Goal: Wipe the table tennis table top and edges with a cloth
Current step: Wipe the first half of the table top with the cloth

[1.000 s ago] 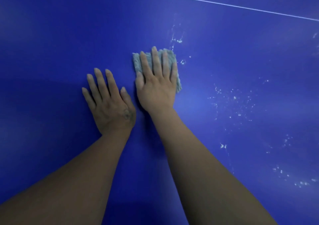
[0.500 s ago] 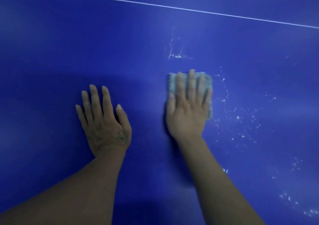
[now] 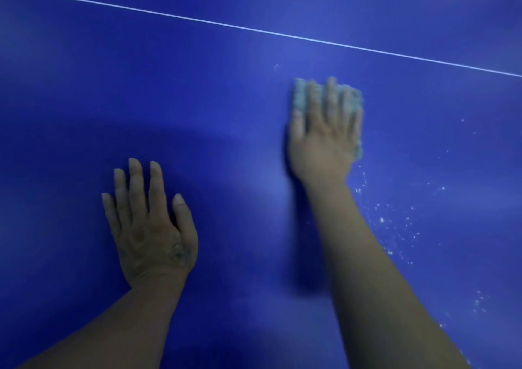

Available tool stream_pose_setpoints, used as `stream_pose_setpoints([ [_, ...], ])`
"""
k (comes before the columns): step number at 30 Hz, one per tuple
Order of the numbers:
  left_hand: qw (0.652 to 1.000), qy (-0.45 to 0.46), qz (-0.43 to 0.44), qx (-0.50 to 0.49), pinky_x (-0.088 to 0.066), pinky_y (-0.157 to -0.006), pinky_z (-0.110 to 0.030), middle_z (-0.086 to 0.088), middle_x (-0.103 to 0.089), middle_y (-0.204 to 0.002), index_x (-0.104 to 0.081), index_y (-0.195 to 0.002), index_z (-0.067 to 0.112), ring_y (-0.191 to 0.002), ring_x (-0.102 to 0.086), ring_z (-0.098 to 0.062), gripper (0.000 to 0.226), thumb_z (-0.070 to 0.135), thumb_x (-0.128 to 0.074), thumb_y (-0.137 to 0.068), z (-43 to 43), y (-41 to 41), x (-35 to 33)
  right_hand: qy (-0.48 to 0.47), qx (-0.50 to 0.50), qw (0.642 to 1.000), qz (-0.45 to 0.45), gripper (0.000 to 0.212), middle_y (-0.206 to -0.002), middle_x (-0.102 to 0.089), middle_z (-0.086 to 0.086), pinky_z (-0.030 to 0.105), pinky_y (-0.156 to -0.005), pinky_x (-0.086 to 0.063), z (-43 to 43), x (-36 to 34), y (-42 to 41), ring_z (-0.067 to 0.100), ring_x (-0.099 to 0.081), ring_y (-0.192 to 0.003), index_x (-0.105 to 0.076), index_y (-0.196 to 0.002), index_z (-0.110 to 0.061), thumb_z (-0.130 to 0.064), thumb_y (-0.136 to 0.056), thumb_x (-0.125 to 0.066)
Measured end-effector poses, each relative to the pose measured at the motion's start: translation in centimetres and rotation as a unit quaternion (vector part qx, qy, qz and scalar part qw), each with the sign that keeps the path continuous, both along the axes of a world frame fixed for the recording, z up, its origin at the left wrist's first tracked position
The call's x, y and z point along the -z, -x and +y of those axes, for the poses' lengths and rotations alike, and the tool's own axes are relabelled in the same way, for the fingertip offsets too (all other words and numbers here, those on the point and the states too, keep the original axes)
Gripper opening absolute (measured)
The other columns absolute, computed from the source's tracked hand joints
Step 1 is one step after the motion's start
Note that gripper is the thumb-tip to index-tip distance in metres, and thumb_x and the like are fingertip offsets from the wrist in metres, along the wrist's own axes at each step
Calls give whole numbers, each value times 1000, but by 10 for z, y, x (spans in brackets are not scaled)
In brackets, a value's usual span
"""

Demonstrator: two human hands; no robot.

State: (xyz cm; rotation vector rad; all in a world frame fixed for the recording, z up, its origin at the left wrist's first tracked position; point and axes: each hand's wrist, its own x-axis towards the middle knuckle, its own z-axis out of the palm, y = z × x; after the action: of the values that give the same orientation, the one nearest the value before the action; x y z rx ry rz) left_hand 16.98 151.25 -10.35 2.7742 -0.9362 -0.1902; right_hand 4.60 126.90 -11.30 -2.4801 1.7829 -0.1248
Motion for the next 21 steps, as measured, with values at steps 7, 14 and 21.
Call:
stream_pose_setpoints([
  [7, 1000, 3, 7, -6, -2, -135, -54, -8, -12, -180, -25, -171, 14, -168, -2, -27, 66, 39, -30, -109, -1, -1, -2, -35, 36, 999, 8, 65, -181, -3, 5, 57, -132, 2, 41, -7, 3, 32, 2, -167, -14, -172, -27, -47, -111, -19],
  [14, 1000, -9, -10, 1, -2, -135, -53, -7, -10, -181, -23, -171, 14, -168, 0, -24, 68, 41, -28, -109, 2, -3, 6, -29, -147, 987, -57, 62, -178, -21, 1, 54, -132, -2, 64, -6, -127, 26, -10, -166, -34, -167, -33, -48, -107, -28],
  [21, 1000, -5, 5, -1, 4, -135, -49, -4, -5, -181, -20, -172, 16, -168, 6, -20, 68, 43, -26, -110, 1, -1, 4, -42, -32, 999, 2, 63, -180, -13, 3, 53, -133, 2, -52, 1, -62, 30, -5, -167, -20, -171, -33, -48, -109, -17],
])
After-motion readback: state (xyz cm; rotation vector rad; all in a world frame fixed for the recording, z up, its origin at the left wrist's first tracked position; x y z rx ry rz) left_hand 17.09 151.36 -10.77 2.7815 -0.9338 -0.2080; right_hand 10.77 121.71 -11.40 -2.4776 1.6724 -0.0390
